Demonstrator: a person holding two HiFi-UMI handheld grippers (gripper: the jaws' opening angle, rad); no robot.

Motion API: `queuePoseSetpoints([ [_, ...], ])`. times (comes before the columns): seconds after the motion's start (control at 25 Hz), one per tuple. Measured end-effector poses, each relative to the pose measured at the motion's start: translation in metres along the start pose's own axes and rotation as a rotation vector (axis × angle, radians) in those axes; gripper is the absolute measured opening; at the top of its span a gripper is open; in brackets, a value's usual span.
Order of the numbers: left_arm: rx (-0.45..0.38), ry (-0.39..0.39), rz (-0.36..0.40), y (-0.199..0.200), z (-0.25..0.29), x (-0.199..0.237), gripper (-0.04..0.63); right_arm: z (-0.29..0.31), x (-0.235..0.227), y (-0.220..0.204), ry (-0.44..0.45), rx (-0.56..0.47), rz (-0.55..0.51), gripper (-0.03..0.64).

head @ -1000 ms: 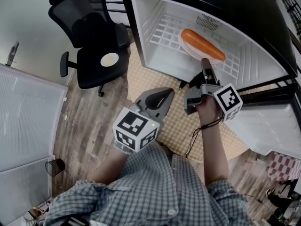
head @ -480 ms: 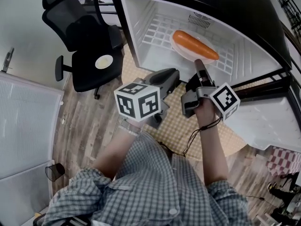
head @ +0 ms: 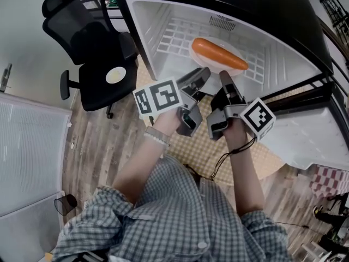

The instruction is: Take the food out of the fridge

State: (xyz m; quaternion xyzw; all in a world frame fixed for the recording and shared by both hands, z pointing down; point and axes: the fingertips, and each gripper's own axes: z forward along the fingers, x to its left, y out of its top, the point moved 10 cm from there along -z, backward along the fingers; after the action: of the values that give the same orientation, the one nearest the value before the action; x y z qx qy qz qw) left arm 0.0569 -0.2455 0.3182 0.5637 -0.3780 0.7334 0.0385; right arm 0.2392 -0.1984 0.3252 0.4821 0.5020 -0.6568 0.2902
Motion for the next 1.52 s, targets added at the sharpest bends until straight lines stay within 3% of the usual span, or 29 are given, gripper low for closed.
queuePoseSetpoints([
  [0.28, 0.007, 0.004, 0.008, 0.0, 0.006, 0.001, 0.117, -0.008, 0.0, -0.004, 0.026, 0.025, -0.007, 0.041],
  [0.48, 0.006, 0.02, 0.032, -0.003, 0.002, 0.003, 0.08, -0.013, -0.002, -0.009, 0.02, 0.041, -0.042, 0.041],
  [0.8, 0.014, -0.01, 0.049, -0.017, -0.01, 0.006, 0.074, -0.027, -0.003, -0.019, 0.026, 0.052, -0.1, 0.043],
  [1.52, 0.065, -0.02, 0.055, -0.062, -0.047, 0.013, 0.075, -0.081, -0.019, -0.05, -0.068, 0.097, -0.192, 0.044],
])
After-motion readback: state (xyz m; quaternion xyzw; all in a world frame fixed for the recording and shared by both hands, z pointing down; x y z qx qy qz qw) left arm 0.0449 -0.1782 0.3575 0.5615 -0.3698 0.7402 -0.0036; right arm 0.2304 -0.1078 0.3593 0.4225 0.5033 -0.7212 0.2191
